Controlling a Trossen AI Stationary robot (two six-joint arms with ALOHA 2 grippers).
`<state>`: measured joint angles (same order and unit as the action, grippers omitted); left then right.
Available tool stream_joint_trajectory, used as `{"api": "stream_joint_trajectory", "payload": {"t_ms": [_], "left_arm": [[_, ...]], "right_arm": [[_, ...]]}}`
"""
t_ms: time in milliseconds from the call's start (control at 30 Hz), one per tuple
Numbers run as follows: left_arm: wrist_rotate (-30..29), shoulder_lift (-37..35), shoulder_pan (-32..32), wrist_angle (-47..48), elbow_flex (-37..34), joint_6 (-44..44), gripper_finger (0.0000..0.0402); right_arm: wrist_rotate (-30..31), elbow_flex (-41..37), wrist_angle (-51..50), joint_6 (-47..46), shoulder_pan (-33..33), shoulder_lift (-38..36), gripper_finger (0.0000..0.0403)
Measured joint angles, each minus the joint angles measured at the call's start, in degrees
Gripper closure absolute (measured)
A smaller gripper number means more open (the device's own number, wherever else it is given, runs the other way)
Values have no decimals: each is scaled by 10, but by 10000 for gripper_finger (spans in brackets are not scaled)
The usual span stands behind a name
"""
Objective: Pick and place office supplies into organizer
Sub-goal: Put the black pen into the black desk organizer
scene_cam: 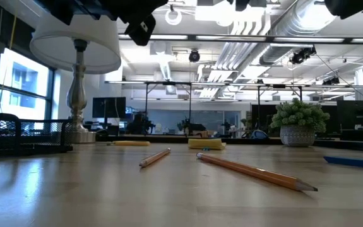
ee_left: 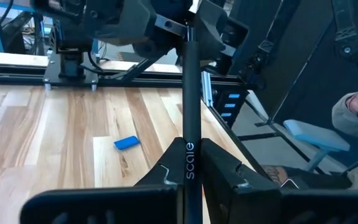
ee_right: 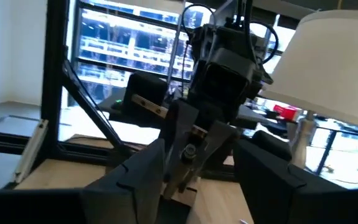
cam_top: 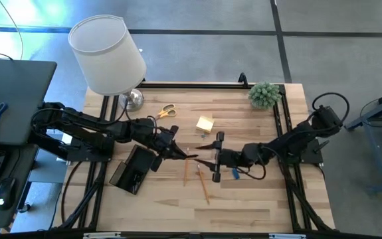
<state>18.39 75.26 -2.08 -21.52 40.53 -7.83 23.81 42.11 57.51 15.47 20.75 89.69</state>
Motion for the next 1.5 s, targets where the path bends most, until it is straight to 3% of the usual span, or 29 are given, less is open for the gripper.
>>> {"api": "stream_joint_trajectory", "payload": {"t_ms": [133, 333, 733, 1000, 1100, 1367, 1500], "left_arm": [[0, 0, 0, -4, 0, 1, 390], [0, 0, 0, -12, 0, 1, 390], [-4, 39, -1, -33, 0, -1, 389], [1, 41, -1, -25, 0, -1, 382], [-4, 41, -1, -14, 0, -1, 357], [-41, 40, -2, 16, 0, 0, 233], [-48, 14, -2, 41, 0, 18, 191]], "right_arm": [[-74, 0, -1, -27, -23, 0, 221], [-99, 0, -22, -42, -39, 0, 253], [-133, -1, -18, -3, -39, 0, 383], [-129, -1, -38, -4, -37, 0, 383], [-127, -1, -50, -4, -37, 0, 389], [-104, -1, -86, -19, -37, 0, 389], [-95, -1, -98, -31, -37, 0, 389]]}}
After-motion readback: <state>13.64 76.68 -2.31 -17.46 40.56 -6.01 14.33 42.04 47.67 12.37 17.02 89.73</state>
